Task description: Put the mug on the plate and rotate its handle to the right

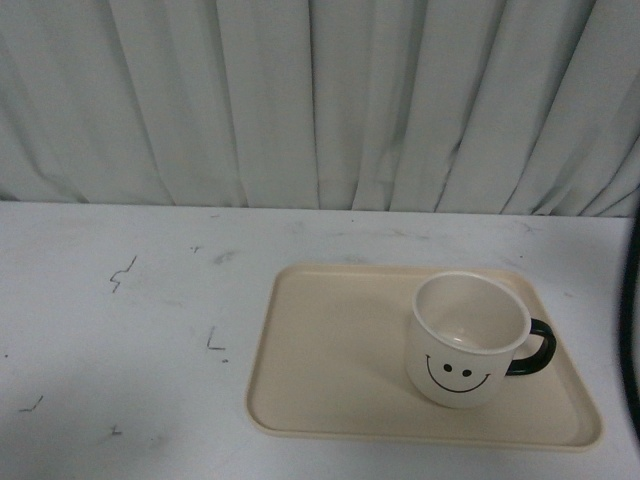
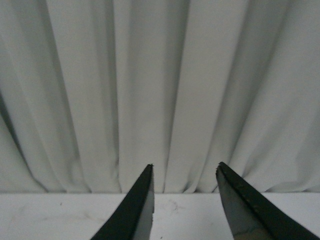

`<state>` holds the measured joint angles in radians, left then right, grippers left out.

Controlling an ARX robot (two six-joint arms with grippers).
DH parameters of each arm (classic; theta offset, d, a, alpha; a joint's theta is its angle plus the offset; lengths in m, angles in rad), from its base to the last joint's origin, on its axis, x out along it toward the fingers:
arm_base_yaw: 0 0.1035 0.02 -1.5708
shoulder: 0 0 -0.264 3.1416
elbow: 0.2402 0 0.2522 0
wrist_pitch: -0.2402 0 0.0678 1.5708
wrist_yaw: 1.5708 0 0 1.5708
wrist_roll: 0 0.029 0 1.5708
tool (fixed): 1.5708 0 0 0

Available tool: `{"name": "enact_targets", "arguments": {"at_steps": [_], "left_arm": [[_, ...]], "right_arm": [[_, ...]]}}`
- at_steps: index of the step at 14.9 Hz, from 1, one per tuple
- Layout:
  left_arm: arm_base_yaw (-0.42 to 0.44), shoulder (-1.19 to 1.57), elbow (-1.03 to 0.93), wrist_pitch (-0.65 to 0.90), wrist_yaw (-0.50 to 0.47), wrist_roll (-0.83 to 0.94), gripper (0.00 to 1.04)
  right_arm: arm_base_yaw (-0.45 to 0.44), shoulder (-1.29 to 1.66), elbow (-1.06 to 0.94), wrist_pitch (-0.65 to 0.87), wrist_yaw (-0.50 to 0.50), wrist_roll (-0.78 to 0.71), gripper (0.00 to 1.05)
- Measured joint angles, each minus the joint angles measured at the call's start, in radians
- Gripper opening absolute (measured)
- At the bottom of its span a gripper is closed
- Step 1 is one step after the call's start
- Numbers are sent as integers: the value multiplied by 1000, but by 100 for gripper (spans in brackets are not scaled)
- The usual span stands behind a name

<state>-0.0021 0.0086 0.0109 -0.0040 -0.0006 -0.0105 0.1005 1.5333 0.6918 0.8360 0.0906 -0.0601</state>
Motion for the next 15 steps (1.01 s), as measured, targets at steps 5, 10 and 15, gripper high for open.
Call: {"name": "enact_targets", "arguments": {"at_steps": [5, 10, 15], "left_arm": [[0, 0, 0, 0, 1, 0, 98], [0, 0, 0, 0, 0, 0, 98], [0, 0, 0, 0, 0, 0, 98]], "right_arm": [[-36, -229, -341, 87, -27, 45, 2], [-101, -454, -521, 53, -89, 45, 2], [-101, -640, -639, 14, -88, 46, 2]]}}
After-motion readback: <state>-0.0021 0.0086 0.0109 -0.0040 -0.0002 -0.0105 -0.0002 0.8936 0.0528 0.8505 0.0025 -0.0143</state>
